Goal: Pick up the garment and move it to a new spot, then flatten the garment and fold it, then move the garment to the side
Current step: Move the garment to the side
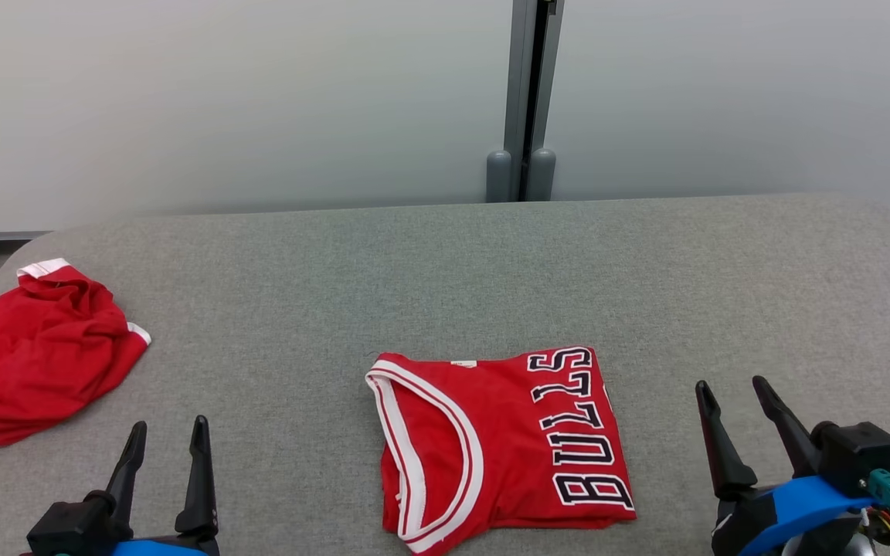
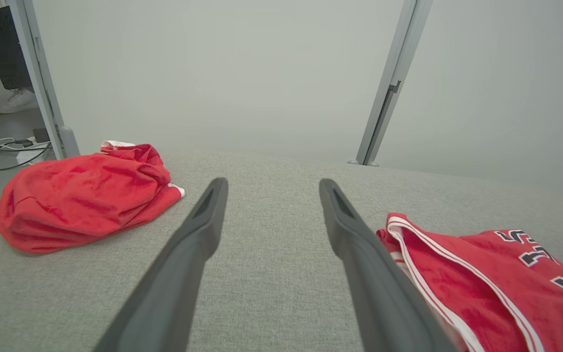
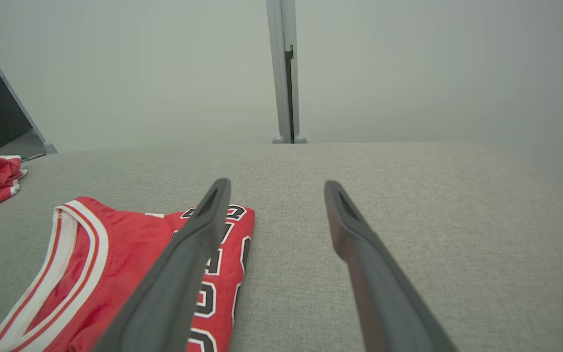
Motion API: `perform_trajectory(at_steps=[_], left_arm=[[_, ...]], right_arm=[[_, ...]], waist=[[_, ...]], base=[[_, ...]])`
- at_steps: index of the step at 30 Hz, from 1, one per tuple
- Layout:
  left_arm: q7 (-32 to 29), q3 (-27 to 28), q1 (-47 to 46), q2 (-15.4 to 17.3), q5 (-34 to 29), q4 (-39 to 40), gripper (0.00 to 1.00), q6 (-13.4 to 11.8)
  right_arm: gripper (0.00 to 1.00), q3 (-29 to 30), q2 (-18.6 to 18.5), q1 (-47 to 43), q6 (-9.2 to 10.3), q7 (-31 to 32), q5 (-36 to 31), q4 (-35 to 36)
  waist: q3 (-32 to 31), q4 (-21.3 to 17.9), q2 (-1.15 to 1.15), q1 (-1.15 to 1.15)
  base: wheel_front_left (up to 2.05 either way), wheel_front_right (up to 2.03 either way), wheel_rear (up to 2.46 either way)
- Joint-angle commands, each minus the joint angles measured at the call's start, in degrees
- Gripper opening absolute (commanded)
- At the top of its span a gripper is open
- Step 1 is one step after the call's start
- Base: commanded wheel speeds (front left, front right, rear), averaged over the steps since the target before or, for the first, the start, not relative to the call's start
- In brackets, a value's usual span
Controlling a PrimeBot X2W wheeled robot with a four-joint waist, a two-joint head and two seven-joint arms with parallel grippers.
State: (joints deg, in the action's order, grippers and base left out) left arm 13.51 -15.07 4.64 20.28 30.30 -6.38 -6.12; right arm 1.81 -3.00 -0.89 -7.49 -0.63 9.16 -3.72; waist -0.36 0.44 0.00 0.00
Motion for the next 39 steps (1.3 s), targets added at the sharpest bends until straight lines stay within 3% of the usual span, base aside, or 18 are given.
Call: perform_trajectory(at_steps=[1, 7, 13, 17, 21, 35, 36, 37, 38, 39], left_arm=[[0.0, 0.1, 0.3, 0.2, 0.2, 0.4, 1.00, -0.4], [-0.1, 0.2, 0.1, 0.5, 0.3, 1.2, 1.00, -0.8], [-0.4, 0.2, -0.2, 0.7, 0.2, 2.1, 1.00, -1.3], [-0.6, -0.1, -1.5, 0.7, 0.2, 2.3, 1.00, -1.1], [-1.0, -0.7, -2.8, 1.0, -0.1, 2.6, 1.00, -0.5], [-0.9, -2.2, -5.8, 0.9, -0.9, 2.3, 1.00, 0.3], [-0.9, -2.3, -6.1, 0.8, -1.0, 2.1, 1.00, 0.4], [-0.8, -2.4, -6.3, 0.7, -1.0, 2.0, 1.00, 0.5], [-0.7, -2.4, -6.4, 0.7, -1.0, 1.9, 1.00, 0.5], [-0.6, -2.4, -6.5, 0.7, -1.0, 1.9, 1.00, 0.4]], right_arm=[[1.00, -0.6, 0.1, 0.6, -0.01, 0.5, -0.6, 0.3], [1.00, -1.8, 0.1, 4.4, -0.01, 6.6, 0.6, -0.4], [1.00, -2.6, 0.0, 10.0, -0.01, 25.5, 4.1, -6.6], [1.00, -3.2, 0.1, 14.3, -0.01, 32.8, 5.1, -11.7], [1.00, -3.2, 0.1, 17.6, -0.01, 36.1, 6.2, -17.6], [1.00, -4.8, 0.1, 22.8, -0.01, 35.5, 9.7, -33.5], [0.96, -6.0, 0.4, 22.9, -0.02, 36.2, 10.4, -34.5], [0.66, -7.2, 0.6, 22.9, -0.09, 36.7, 10.9, -35.1], [0.11, -8.6, 0.8, 23.2, -0.11, 37.0, 11.0, -35.3], [0.00, -9.3, 0.9, 23.7, -0.14, 37.0, 9.6, -35.5]], waist=[[0.1, 0.0, 0.00, 0.00], [0.6, -0.1, 0.00, 0.00], [1.5, -0.3, 0.00, 0.00], [2.4, 0.4, 0.00, 0.00], [3.5, 1.5, 0.00, 0.00], [7.0, 4.7, 0.00, 0.00], [7.1, 4.8, 0.00, 0.00], [7.3, 5.0, 0.00, 0.00], [7.4, 5.0, 0.00, 0.00], [7.6, 5.0, 0.00, 0.00]], base=[[0.00, 0.00, 0.00], [0.00, 0.00, 0.00], [0.00, 0.00, 0.00], [0.00, 0.00, 0.00], [0.00, 0.00, 0.00], [0.00, 0.00, 0.00], [0.00, 0.00, 0.00], [0.00, 0.00, 0.00], [0.00, 0.00, 0.00], [0.00, 0.00, 0.00]])
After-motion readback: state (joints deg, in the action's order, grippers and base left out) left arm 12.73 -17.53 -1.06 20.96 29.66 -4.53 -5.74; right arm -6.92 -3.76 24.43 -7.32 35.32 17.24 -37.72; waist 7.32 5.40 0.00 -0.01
